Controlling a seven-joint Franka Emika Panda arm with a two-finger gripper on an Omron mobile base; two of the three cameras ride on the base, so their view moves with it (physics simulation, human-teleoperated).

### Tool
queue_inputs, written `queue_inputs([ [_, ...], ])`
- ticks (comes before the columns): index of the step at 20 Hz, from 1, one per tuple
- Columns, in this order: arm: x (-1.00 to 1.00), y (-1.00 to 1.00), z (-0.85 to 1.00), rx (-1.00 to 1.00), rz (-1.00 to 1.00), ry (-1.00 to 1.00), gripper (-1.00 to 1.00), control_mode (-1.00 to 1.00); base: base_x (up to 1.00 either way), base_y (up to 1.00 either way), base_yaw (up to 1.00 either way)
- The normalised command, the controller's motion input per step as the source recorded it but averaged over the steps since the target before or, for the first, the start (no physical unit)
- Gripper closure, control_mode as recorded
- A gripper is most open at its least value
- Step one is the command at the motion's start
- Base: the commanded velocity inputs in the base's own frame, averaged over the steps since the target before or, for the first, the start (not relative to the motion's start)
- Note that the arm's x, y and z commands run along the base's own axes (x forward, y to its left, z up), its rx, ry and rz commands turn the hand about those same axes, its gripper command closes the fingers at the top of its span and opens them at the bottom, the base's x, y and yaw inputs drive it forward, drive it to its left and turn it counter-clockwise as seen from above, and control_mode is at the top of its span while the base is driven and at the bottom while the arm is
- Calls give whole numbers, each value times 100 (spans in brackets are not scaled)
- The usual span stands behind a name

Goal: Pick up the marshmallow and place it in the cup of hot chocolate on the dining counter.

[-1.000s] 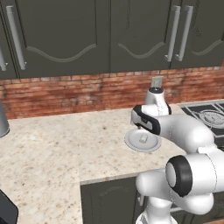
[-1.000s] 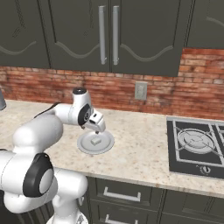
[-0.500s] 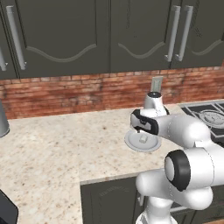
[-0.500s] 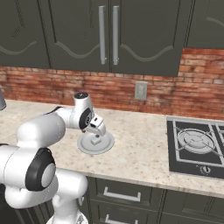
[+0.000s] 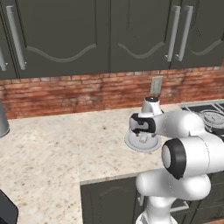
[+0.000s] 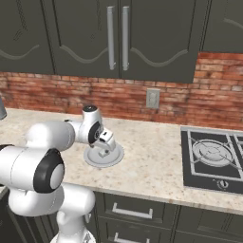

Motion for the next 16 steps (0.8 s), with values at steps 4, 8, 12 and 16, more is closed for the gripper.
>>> queue_inputs([
  [4, 18, 0, -18, 2, 0, 7, -100, -100, 0, 0, 0],
  [8, 23, 0, -18, 3, 0, 6, -100, -100, 0, 0, 0],
  [12, 21, 0, -18, 3, 0, 6, -100, -100, 0, 0, 0],
  [16, 16, -5, -17, 4, 0, 4, -100, -100, 0, 0, 0],
])
